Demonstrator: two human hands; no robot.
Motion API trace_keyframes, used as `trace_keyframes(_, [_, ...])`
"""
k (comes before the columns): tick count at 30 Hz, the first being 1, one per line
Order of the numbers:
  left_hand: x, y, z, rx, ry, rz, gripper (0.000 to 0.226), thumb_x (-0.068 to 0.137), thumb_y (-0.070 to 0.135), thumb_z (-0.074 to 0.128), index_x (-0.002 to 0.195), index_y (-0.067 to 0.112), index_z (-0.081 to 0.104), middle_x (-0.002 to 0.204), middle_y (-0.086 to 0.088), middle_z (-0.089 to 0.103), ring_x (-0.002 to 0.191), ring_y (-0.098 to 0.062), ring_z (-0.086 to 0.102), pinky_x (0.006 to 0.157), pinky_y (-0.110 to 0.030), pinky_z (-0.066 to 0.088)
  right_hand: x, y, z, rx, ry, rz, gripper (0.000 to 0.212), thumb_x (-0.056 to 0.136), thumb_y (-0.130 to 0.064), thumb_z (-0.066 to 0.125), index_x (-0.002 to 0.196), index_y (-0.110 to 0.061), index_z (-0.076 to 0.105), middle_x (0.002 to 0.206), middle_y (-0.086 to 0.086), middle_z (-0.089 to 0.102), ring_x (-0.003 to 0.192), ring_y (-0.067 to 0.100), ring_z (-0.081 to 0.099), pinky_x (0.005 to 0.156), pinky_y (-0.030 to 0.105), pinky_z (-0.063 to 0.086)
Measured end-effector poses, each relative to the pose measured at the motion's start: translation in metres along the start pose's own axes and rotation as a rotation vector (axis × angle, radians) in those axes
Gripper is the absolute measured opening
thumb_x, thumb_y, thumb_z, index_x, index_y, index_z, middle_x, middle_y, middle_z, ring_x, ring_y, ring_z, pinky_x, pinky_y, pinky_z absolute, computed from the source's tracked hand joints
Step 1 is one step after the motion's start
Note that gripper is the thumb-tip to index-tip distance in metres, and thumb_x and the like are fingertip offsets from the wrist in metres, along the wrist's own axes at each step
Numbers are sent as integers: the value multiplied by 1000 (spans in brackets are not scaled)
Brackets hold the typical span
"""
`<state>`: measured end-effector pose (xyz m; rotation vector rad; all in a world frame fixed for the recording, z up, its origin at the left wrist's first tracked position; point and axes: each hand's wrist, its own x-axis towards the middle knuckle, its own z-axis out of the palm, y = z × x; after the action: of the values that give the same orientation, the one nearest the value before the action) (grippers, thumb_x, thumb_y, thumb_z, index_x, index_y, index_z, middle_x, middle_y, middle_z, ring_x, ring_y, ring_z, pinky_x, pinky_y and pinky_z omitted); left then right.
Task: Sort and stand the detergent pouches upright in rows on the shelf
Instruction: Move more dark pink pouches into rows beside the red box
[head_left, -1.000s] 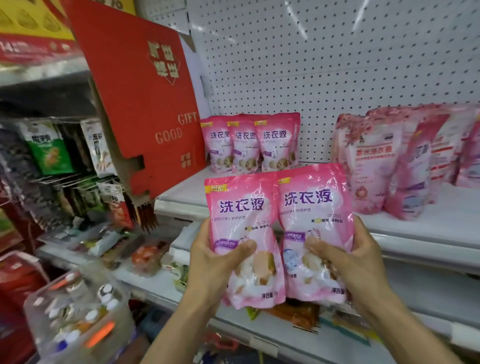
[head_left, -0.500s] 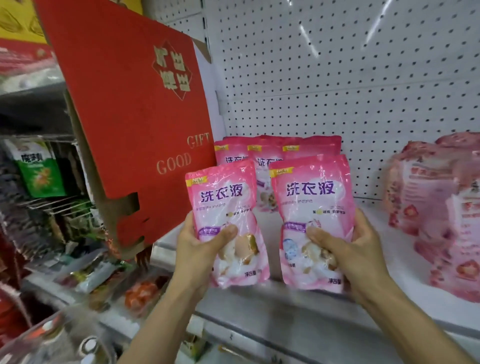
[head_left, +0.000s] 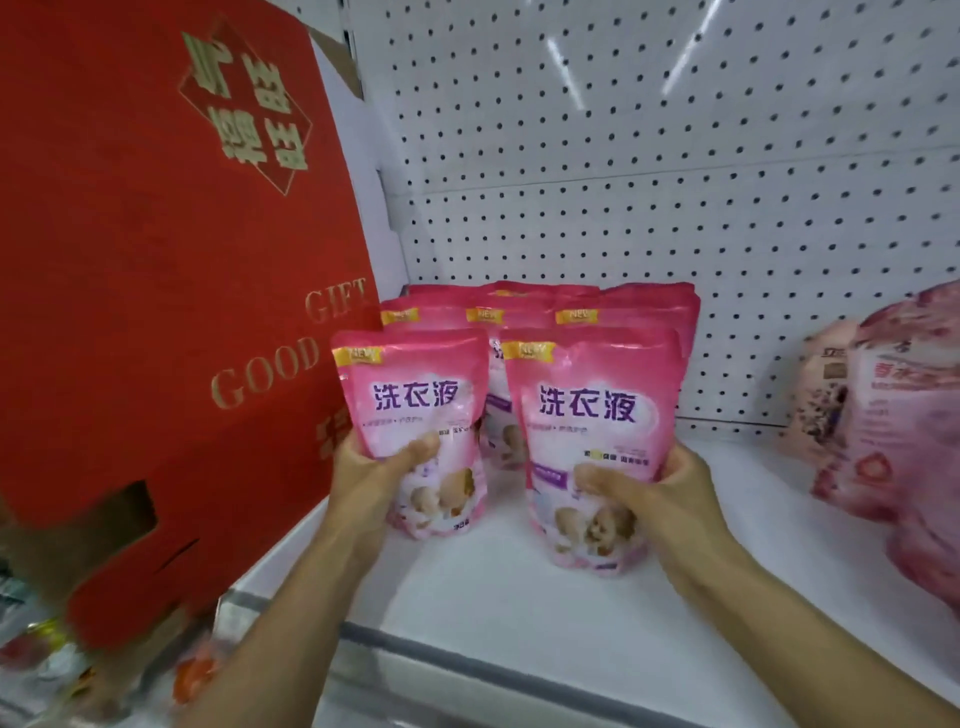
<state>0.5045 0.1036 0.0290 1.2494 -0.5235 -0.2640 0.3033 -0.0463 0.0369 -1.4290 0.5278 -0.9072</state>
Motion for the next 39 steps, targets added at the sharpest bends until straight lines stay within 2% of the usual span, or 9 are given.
trace_keyframes(5, [26, 36, -1, -47, -28, 88, 27, 69, 14, 84, 94, 10, 73, 96, -17, 76, 88, -37, 74, 80, -51, 58, 10, -42, 0, -68, -2, -155, 34, 68, -5, 82, 94, -22, 69, 84, -7, 77, 75, 11, 74, 63, 24, 58])
trace_keyframes(9, [41, 44, -1, -19, -29, 116, 11, 78, 16, 79, 82, 11, 70, 83, -8, 77, 78, -26, 75, 70, -38, 61, 18, -59, 8, -71, 57, -244, 13, 72, -14, 78, 83, -20, 74, 82, 1, 78, 75, 18, 74, 75, 37, 57])
trace_keyframes(14, [68, 46, 2, -52, -12, 105, 8, 79, 14, 77, 81, 14, 69, 74, 0, 76, 67, -14, 74, 62, -28, 60, 30, -52, 36, 1, 176, -260, 7, 77, -13, 78, 77, -18, 74, 82, 10, 76, 81, 33, 73, 81, 46, 58])
trace_keyframes(21, [92, 56, 3, 92, -34, 161, 19, 77, 6, 80, 82, 22, 71, 84, -4, 76, 78, -21, 73, 82, -44, 60, 49, -45, 79, -17, 155, -233, 16, 79, -10, 76, 85, -25, 73, 82, -2, 77, 85, 21, 74, 88, 41, 57])
trace_keyframes(25, [90, 81, -4, 422, -99, 532, 35, 77, 4, 79, 93, 34, 69, 91, 10, 74, 90, -10, 70, 82, -33, 56, 51, -65, 77, -117, 58, -269, 26, 76, -7, 78, 92, -25, 70, 91, -4, 76, 86, 15, 73, 84, 38, 60])
trace_keyframes(28, [88, 104, 1, 1132, -109, 709, 36, 82, 30, 76, 117, 34, 67, 110, 13, 72, 106, -11, 66, 97, -35, 48, 58, -88, 75, -529, -54, -313, 31, 74, -21, 82, 101, -29, 70, 103, -22, 65, 97, -4, 61, 90, 28, 51])
trace_keyframes(30, [91, 108, 9, 1427, -156, 742, 34, 91, 33, 65, 125, 32, 63, 119, 7, 70, 115, -18, 61, 103, -37, 36, 63, -99, 78, -778, -143, -283, 30, 75, -24, 81, 104, -24, 72, 102, -19, 67, 91, -1, 63, 91, 27, 50])
trace_keyframes(33, [98, 105, 14, 1404, -201, 714, 23, 97, 20, 57, 117, 28, 63, 113, 3, 70, 111, -22, 61, 102, -38, 31, 72, -98, 79, -819, -150, -314, 11, 80, -21, 78, 90, -17, 76, 81, -6, 74, 74, 12, 71, 76, 31, 57])
trace_keyframes(39, [110, 93, 6, 1288, -131, 794, 23, 92, 9, 57, 103, 26, 67, 100, 2, 70, 107, -22, 58, 105, -39, 23, 86, -69, 82, -670, 30, -398, 6, 80, -24, 78, 79, -29, 75, 74, -9, 73, 76, 15, 70, 79, 47, 57])
